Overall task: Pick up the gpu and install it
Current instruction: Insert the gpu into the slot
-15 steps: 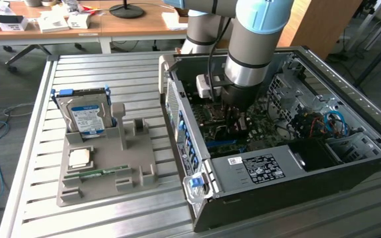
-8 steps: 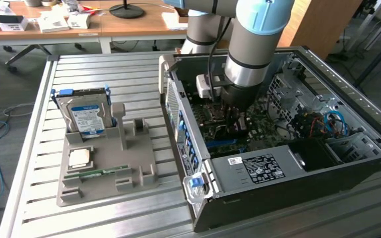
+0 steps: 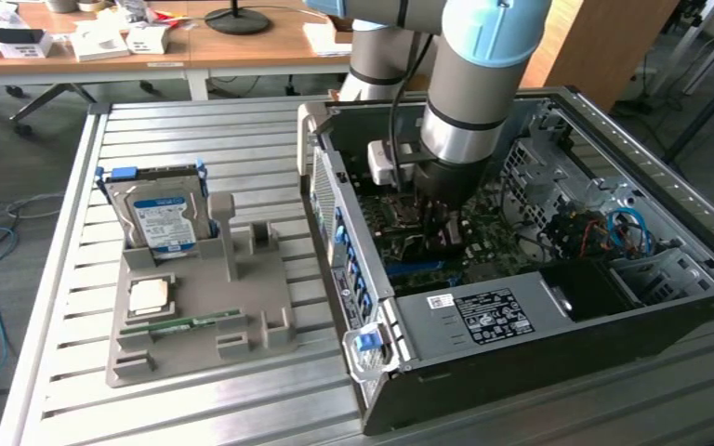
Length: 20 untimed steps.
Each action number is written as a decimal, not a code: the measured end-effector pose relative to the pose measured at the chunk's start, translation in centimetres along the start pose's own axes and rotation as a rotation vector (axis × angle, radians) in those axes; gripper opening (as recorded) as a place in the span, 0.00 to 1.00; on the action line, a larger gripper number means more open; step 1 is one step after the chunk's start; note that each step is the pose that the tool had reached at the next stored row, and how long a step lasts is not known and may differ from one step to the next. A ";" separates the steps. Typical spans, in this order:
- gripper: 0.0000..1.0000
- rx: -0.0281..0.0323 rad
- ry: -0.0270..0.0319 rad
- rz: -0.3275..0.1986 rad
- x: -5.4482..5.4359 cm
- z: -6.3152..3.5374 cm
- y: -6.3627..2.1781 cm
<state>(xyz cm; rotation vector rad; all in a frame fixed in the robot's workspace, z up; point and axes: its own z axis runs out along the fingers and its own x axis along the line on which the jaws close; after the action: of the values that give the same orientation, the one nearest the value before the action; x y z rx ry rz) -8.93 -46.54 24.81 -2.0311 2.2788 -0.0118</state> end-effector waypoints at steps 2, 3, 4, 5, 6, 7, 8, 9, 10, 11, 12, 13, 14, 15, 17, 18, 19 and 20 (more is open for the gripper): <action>0.26 0.0001 0.0000 0.000 0.0 0.03 0.00; 0.26 0.0002 -0.0005 0.000 0.0 0.10 0.01; 0.26 0.0001 -0.0003 0.000 0.0 0.12 0.01; 0.26 0.0001 -0.0002 0.000 0.0 0.12 0.01; 0.26 0.0000 0.0000 0.000 0.0 0.12 0.01; 0.26 0.0000 0.0000 0.000 0.0 0.14 0.01; 0.26 0.0001 -0.0003 0.000 0.0 0.20 0.01; 0.26 0.0002 -0.0003 0.000 0.0 0.25 0.02; 0.26 0.0001 -0.0002 0.000 0.0 0.26 0.02; 0.26 0.0001 -0.0001 0.000 0.0 0.26 0.02; 0.26 0.0000 0.0001 0.000 0.0 0.26 0.02; 0.26 0.0000 0.0000 0.000 0.0 0.26 0.02; 0.26 0.0000 -0.0001 0.000 0.0 0.26 0.02; 0.26 0.0001 -0.0002 0.000 0.0 0.27 0.02; 0.26 0.0001 -0.0002 0.000 0.0 0.27 0.02; 0.26 0.0001 -0.0002 0.000 0.0 0.27 0.02; 0.26 0.0001 -0.0002 0.000 0.0 0.27 0.02; 0.26 0.0000 -0.0002 0.000 0.0 0.27 0.02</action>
<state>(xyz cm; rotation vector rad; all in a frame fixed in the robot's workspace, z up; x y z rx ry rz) -8.93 -46.54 24.54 -2.0310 2.2787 -0.0117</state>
